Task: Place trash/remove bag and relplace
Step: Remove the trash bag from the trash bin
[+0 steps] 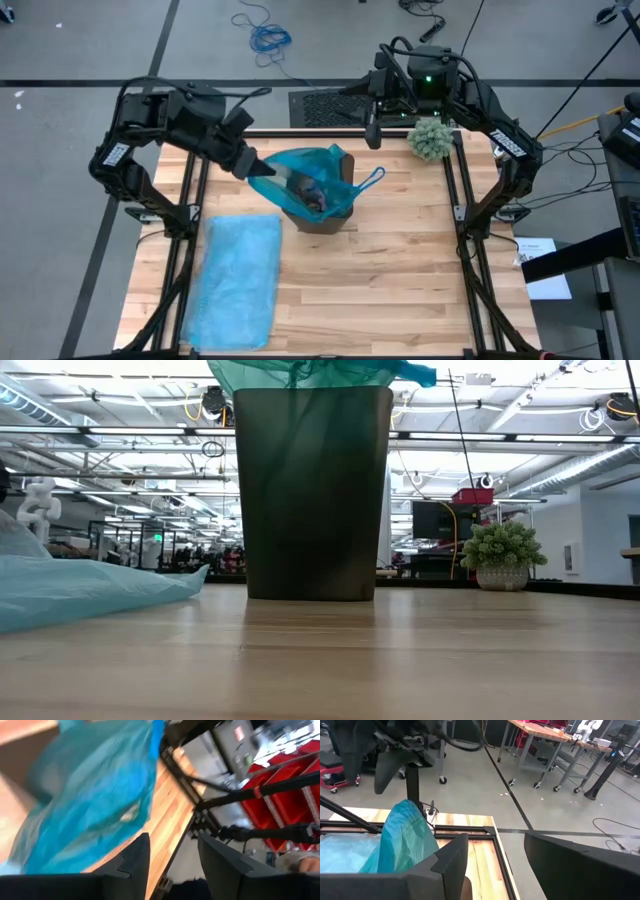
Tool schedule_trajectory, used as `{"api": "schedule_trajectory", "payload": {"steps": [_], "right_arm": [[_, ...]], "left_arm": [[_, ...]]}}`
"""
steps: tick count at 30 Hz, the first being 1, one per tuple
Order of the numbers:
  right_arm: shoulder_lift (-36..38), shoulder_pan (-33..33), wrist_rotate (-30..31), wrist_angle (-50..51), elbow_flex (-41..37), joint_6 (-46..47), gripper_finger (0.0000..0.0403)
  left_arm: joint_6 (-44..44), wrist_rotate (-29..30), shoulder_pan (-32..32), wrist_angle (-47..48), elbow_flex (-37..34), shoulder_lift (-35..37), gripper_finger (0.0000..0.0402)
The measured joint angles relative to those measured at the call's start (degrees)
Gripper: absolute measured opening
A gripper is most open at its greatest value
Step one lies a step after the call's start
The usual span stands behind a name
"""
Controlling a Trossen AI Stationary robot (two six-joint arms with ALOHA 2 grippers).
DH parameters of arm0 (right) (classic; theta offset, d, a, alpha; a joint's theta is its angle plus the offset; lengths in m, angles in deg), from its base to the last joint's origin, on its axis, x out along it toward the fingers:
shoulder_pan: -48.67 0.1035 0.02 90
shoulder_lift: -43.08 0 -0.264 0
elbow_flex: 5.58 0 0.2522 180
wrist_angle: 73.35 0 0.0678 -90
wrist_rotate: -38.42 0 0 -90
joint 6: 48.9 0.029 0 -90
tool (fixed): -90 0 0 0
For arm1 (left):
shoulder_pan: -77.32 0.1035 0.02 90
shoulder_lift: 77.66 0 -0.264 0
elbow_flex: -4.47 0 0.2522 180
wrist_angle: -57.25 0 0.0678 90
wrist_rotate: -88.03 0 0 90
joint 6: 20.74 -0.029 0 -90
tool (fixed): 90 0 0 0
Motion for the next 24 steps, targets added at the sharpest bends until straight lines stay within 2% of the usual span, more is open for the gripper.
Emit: {"api": "schedule_trajectory", "payload": {"steps": [4,11,15,24], "right_arm": [[0.00,0.00,-0.01,0.06,0.00,-1.10,0.0187],[0.00,0.00,-0.01,0.79,0.00,-1.61,0.0187],[0.00,0.00,0.00,2.38,0.00,-1.63,0.0187],[0.43,-0.27,-1.70,4.34,0.00,-1.65,0.0187]], "left_arm": [[3.91,1.58,-1.98,3.31,0.00,0.00,0.0120],[7.28,2.54,-7.29,4.92,0.00,0.00,0.0012],[10.49,6.41,-10.52,4.92,0.01,0.00,0.0004],[20.32,21.90,-18.13,4.90,-1.94,0.00,0.0001]]}}
